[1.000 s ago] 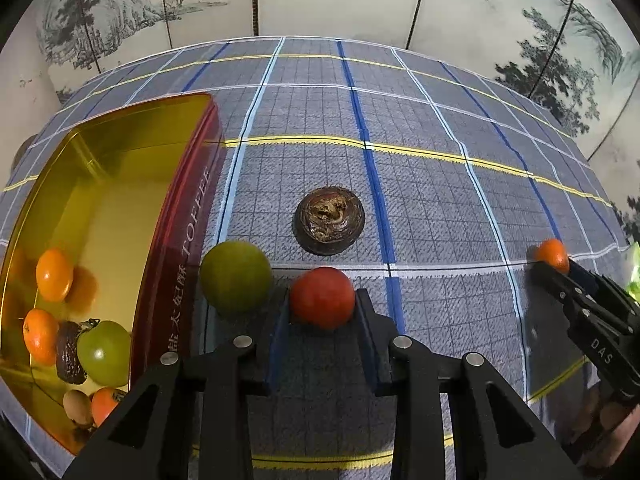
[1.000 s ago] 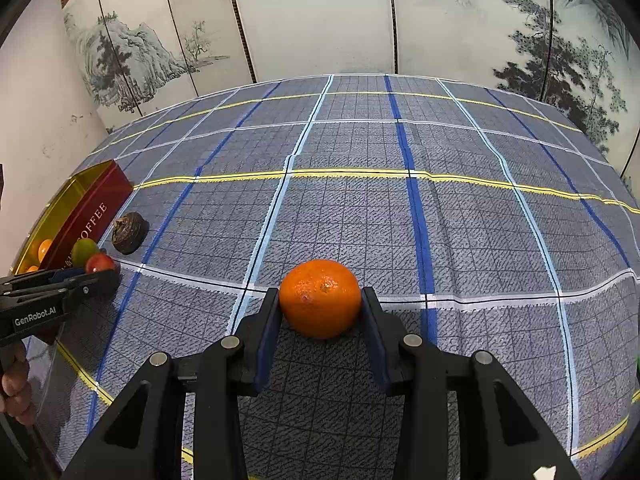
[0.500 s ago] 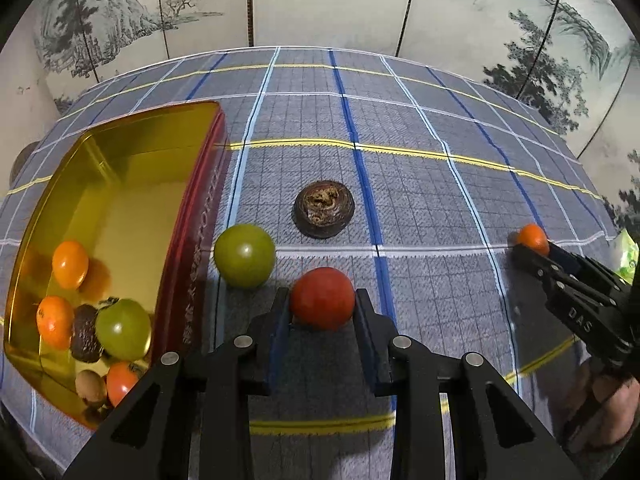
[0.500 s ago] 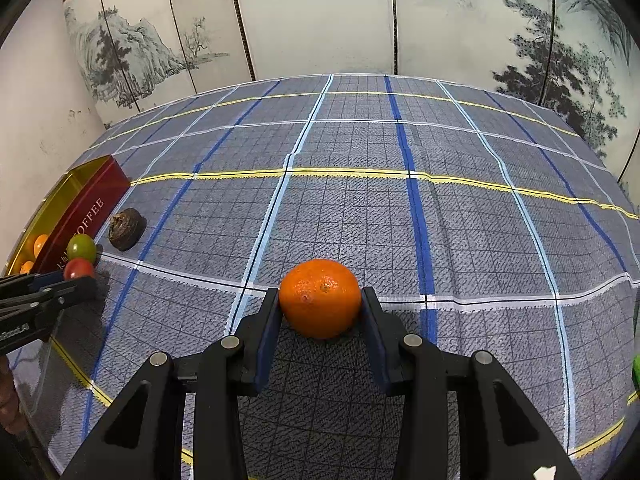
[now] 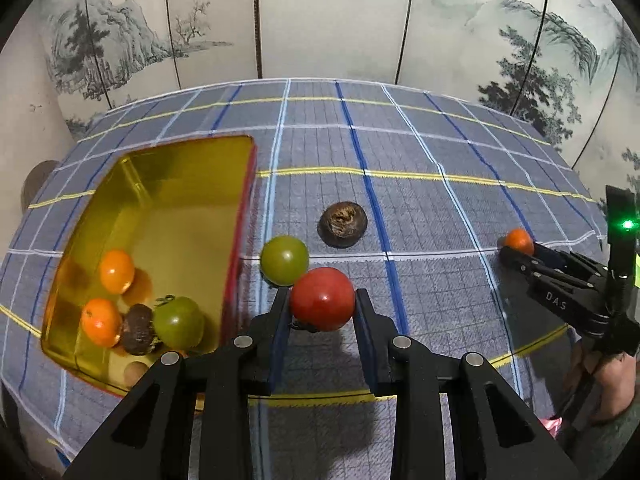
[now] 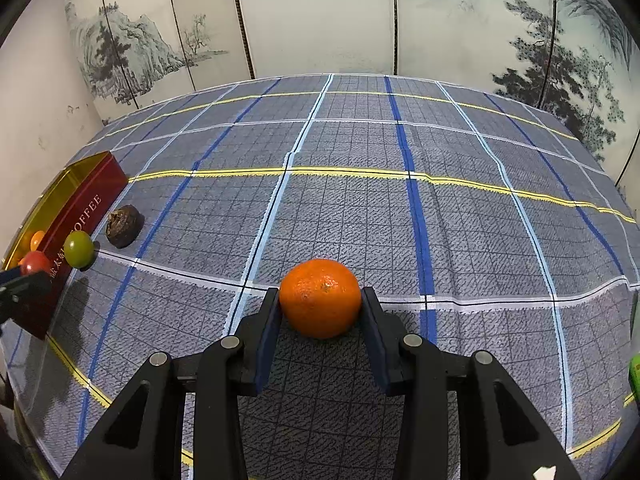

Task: Organize fruits
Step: 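Carry the red tomato over and into the red tin with the left tool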

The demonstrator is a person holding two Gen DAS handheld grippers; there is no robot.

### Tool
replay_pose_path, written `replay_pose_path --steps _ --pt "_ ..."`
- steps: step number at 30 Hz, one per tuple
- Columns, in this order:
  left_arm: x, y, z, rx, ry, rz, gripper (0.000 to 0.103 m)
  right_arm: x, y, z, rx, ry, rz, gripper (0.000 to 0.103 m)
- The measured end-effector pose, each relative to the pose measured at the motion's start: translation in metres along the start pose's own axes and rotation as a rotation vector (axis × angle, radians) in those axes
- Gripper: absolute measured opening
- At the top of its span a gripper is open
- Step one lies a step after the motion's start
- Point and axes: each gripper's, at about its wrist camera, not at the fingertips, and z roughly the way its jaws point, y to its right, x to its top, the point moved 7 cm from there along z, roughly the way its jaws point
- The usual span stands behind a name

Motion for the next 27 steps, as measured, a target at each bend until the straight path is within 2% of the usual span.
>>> replay_pose_path --steps 11,17,24,27 --pt "0.0 -0.033 -0.023 0.029 0.046 -0.037 0.032 -0.001 -0.002 0.0 -0.02 -0.004 -0.017 0.038" --pt "0.005 -0.076 -0.037 0.069 0.077 -0.089 0.032 -0.001 -0.003 0.0 -0.028 -0.006 -0.023 0.038" --pt "0.001 -0.132 -0.035 0.106 0.045 -0.157 0.032 -0.001 -0.003 0.0 -0.032 -0.007 -0.026 0.038" --pt "-0.003 -0.148 -0.033 0.079 0.018 -0.187 0.032 -0.001 -0.003 0.0 -0.033 -0.007 -0.027 0.038"
